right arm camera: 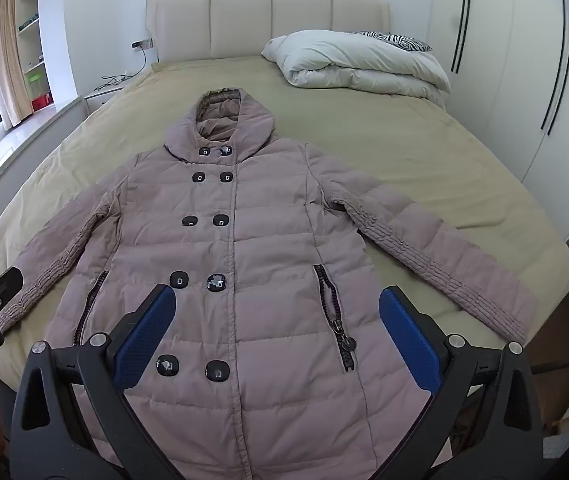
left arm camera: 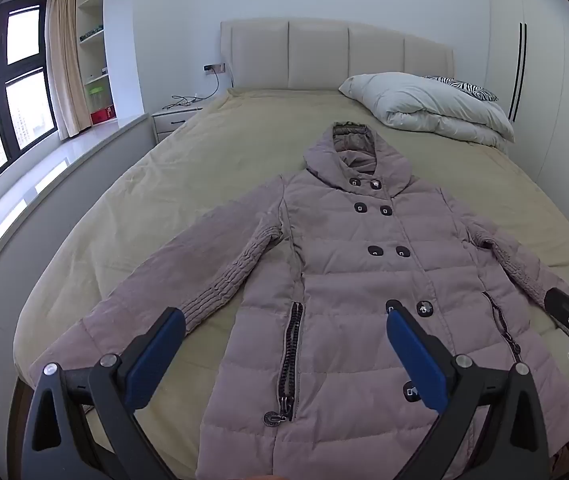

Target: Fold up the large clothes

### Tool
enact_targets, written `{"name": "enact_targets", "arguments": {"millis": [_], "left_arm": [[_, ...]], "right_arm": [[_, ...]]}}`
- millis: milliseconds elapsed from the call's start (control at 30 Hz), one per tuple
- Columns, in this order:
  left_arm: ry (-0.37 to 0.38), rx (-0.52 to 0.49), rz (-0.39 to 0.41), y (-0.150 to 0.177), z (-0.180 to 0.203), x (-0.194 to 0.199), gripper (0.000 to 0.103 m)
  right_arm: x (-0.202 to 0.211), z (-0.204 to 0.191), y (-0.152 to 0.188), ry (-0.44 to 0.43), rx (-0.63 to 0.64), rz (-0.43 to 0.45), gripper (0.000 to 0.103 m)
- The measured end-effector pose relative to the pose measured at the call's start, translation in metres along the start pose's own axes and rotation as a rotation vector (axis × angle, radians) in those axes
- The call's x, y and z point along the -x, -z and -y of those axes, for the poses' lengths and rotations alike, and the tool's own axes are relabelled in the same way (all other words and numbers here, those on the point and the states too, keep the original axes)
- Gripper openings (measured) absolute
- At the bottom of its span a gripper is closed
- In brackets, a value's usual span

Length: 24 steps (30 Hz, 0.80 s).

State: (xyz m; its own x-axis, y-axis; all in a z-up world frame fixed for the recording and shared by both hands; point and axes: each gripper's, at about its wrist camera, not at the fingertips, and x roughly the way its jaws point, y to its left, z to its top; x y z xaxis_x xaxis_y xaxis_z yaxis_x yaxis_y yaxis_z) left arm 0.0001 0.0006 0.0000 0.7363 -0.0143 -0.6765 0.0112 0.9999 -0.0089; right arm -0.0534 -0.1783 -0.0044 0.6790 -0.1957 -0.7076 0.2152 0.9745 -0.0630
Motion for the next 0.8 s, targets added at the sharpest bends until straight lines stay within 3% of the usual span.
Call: {"name": "enact_targets", "arguments": {"millis": [800], "left_arm": [[-0.008,-0.002,-0.003,-0.0002,-0.0013,0.0003,0.103]], "right_arm": [[-0.0034,0.0004,0.0042,-0.004,-0.003,-0.008,0.103]]}}
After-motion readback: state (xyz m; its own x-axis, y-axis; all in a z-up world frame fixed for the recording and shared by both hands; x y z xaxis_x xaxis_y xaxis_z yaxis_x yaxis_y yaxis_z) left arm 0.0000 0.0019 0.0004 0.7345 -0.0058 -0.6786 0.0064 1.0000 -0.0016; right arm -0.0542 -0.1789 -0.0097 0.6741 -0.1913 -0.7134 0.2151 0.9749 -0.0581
